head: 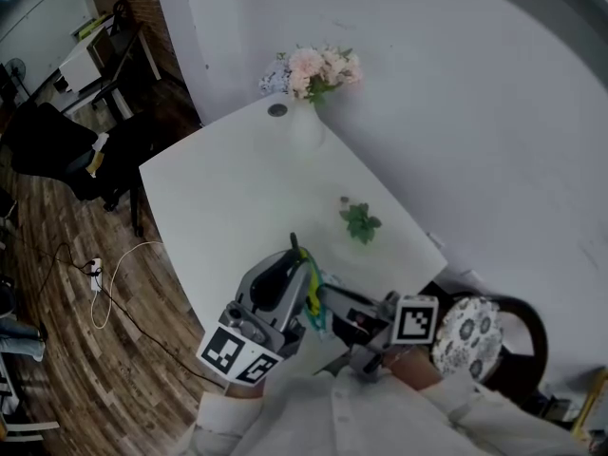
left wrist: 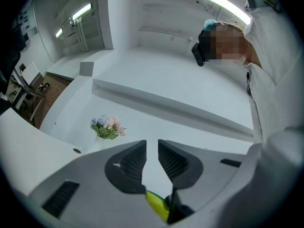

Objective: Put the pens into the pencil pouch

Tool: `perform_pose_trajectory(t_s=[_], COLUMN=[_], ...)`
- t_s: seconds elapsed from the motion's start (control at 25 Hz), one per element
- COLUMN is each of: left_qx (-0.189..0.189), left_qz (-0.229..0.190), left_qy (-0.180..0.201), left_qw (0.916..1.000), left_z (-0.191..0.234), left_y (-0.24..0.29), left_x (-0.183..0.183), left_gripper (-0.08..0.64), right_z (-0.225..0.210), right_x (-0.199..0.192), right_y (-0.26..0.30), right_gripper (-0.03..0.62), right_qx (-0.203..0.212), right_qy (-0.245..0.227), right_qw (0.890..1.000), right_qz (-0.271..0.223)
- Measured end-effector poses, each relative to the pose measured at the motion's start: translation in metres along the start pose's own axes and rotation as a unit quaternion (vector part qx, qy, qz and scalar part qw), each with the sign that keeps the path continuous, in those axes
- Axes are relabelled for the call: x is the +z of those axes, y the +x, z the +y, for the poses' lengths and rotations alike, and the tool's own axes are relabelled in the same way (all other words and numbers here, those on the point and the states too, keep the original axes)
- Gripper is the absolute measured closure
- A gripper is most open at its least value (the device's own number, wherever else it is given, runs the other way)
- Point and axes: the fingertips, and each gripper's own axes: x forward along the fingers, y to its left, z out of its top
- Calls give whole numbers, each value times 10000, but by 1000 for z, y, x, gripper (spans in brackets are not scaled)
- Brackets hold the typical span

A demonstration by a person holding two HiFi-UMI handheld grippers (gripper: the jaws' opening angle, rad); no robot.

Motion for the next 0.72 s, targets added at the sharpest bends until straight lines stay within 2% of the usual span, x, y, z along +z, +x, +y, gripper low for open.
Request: perform_pose_trajectory(t_s=[0.24, 0.36, 0.48, 0.6, 0.72], left_qx=[254, 536, 636, 720, 724], left_qz=[120, 508, 1015, 1464, 1773], left_qy=[90, 320, 416, 350, 352], left_qw=[9996, 9968, 9919, 9860, 9809], left_z=[15, 31, 44, 58, 64], left_y=[-5, -5, -2, 3, 6], left_x=[-4, -12, -23, -38, -49], left_gripper=[497, 497, 492, 412, 393], right_z=[0, -3, -1, 1, 1], right_x=[1, -1, -1, -2, -3], right_y=[1, -1, 0, 1, 1], right_gripper=[549, 549, 549, 549, 549], right_qx=[5, -38, 2, 18, 9], right_qy=[-14, -36, -45, -97, -143], right_qw=[10000, 10000, 10000, 9999, 9998], right_qz=[12, 40, 52, 99, 138])
